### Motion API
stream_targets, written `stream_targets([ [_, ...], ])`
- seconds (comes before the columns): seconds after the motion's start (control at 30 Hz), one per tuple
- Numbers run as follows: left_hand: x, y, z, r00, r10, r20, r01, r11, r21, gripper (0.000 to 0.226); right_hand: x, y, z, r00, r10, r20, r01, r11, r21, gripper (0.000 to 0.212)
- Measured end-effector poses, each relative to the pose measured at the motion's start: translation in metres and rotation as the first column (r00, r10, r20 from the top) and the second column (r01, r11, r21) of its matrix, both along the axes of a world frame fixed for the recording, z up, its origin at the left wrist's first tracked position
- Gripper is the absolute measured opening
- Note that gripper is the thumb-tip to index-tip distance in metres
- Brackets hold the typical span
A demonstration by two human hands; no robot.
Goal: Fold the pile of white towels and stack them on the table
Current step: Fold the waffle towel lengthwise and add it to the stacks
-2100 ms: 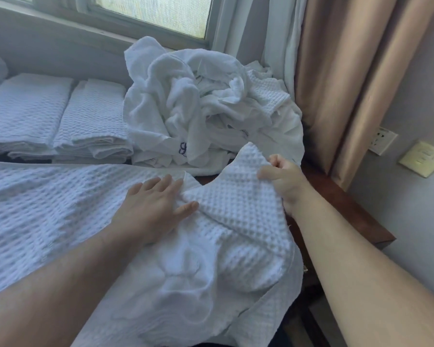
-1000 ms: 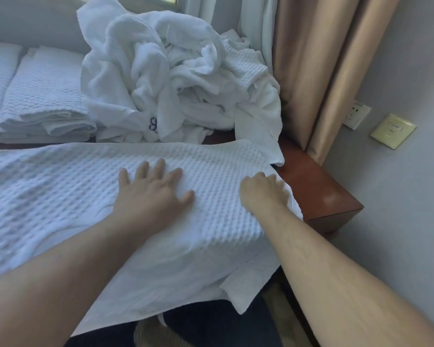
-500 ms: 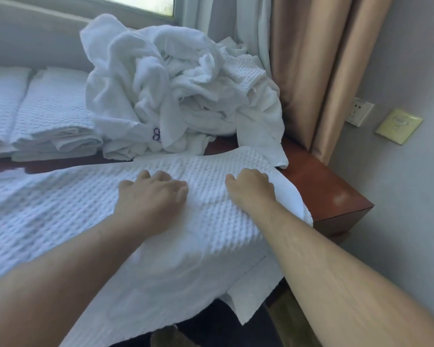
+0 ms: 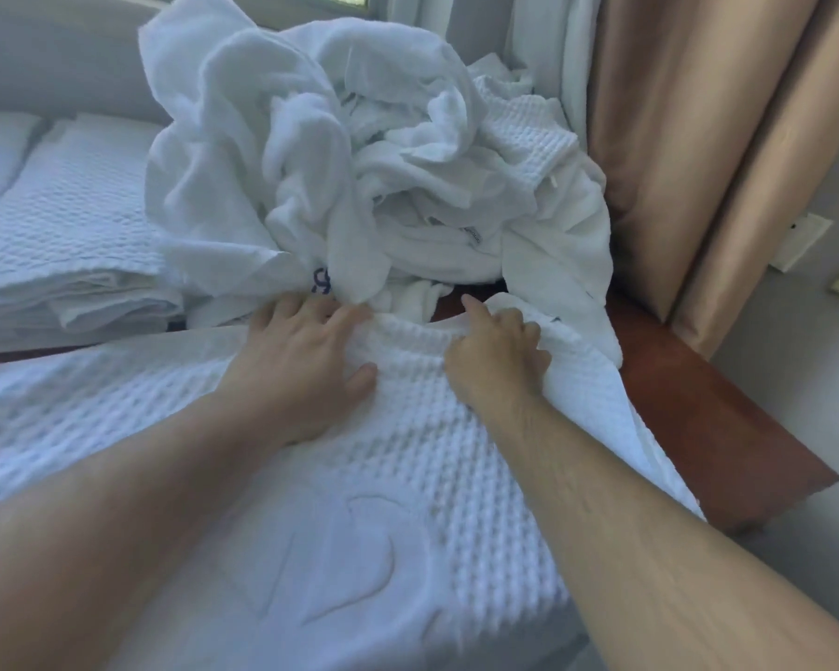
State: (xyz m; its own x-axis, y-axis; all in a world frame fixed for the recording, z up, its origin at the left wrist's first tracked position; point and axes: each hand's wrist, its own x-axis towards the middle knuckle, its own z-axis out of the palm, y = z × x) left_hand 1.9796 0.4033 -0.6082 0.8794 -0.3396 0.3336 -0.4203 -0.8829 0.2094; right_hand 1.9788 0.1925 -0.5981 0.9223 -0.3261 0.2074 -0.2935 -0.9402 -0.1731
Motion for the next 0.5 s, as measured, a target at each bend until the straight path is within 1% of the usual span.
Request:
stream_targets([
  [0.03, 0.004, 0.0, 0.001, 1.0, -0.017, 0.01, 0.017, 1.0, -0.004, 0.06, 0.006, -0.001, 0.003, 0.999, 0.016, -0.042, -0.019, 0.998, -0.068, 0.068],
  [0.1, 0.01, 0.001, 0.002, 0.997, -0.059, 0.04, 0.06, 0.998, -0.026, 0.057, 0.02, -0.004, 0.014, 0.986, 0.022, -0.167, -0.051, 0.984, -0.173, 0.06],
  [0.17, 0.013, 0.002, 0.005, 0.994, -0.091, 0.059, 0.095, 0.993, -0.068, 0.055, 0.03, -0.006, 0.025, 0.967, -0.014, -0.253, -0.026, 0.988, -0.151, 0.045],
  [0.23, 0.013, 0.002, 0.006, 0.988, -0.125, 0.085, 0.132, 0.988, -0.08, 0.045, 0.031, -0.009, 0.029, 0.969, -0.039, -0.245, 0.02, 0.997, -0.081, 0.034],
  [0.33, 0.007, 0.002, 0.01, 0.964, -0.198, 0.177, 0.213, 0.975, -0.069, 0.019, 0.023, -0.018, 0.032, 0.985, -0.05, -0.166, 0.045, 0.998, -0.034, 0.025],
  [0.37, 0.005, 0.002, 0.012, 0.949, -0.22, 0.224, 0.242, 0.968, -0.073, 0.015, 0.018, -0.02, 0.033, 0.991, -0.036, -0.133, 0.036, 0.999, -0.003, 0.024],
  [0.4, 0.002, 0.001, 0.014, 0.93, -0.232, 0.285, 0.264, 0.962, -0.078, 0.013, 0.012, -0.022, 0.035, 0.998, -0.023, -0.057, 0.026, 0.998, 0.065, 0.023],
  [0.43, -0.001, -0.001, 0.018, 0.907, -0.228, 0.354, 0.274, 0.958, -0.084, 0.011, 0.005, -0.023, 0.035, 0.997, -0.023, 0.071, 0.01, 0.985, 0.172, 0.023],
  [0.47, -0.004, -0.003, 0.021, 0.884, -0.215, 0.414, 0.277, 0.956, -0.095, 0.009, -0.005, -0.022, 0.036, 0.969, -0.06, 0.238, -0.013, 0.956, 0.293, 0.024],
  [0.5, -0.007, -0.006, 0.025, 0.869, -0.202, 0.453, 0.279, 0.954, -0.11, 0.008, -0.015, -0.02, 0.038, 0.901, -0.136, 0.412, -0.044, 0.917, 0.397, 0.023],
])
